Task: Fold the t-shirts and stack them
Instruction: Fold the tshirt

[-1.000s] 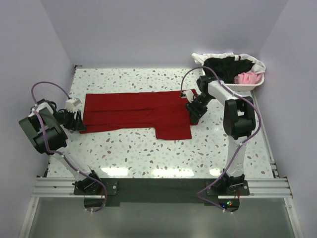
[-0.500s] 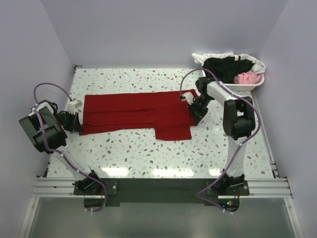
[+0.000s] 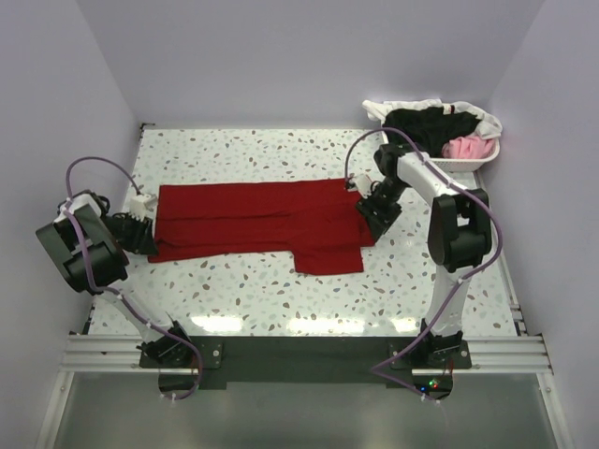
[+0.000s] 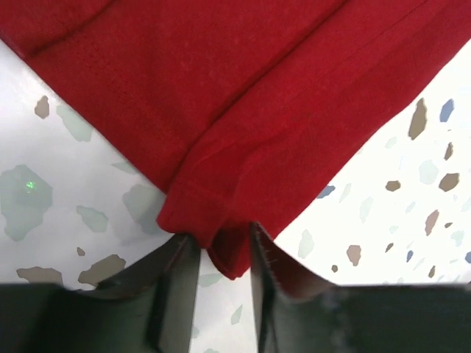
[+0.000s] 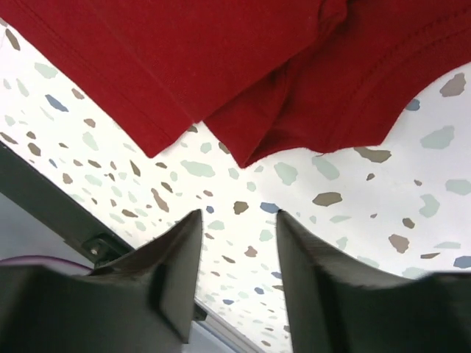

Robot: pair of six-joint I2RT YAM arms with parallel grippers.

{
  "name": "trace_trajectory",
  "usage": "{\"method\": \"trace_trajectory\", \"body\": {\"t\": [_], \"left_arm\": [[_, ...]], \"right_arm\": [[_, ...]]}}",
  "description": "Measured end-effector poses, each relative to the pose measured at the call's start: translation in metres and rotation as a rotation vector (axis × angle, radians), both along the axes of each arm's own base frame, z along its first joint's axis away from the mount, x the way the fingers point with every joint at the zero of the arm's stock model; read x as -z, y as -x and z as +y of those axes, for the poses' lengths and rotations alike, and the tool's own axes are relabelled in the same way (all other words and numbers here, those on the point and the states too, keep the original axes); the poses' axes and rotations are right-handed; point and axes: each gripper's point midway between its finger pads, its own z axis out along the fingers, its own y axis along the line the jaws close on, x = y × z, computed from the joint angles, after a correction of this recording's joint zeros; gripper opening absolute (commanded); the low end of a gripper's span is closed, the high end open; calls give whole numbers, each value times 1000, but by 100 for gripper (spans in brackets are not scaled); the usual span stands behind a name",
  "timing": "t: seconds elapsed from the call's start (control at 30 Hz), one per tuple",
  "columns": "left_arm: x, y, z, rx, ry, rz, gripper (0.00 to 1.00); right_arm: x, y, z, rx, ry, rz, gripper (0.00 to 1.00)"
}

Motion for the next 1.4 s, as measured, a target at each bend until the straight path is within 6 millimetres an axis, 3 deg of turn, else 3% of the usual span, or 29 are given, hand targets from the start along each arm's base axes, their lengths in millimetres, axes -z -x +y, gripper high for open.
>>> {"method": "trace_trajectory", "body": {"t": [0.23,0.33,0.47,0.6,0.7,0.87,1.17,1.4], "left_arm": [[-27,-15,-6,-9,36,-101,51],[-46,-22,-9,-9,41,-163,52],[-59,-26,-13,-8,51,-206,53],[-58,-22,-19,-14,70,-208,53],[-55,-17,-26,-25,89,-202,54],[-56,-14,-32,-56,97,-216,54],[-53,-22,-20,-130,58,-214,55],[-29,-24,-9,-231,46,-119,57]], "right_arm": [[-24,-9,6,69,-19,-33,51],[-32,3,12,106,-58,-14,52],[-26,36,15,164,-80,73,51],[-2,64,15,235,-58,157,55],[12,72,17,299,-48,158,56],[25,64,29,376,-64,89,53],[43,61,47,434,-79,62,53],[46,58,50,465,-92,57,55]]}}
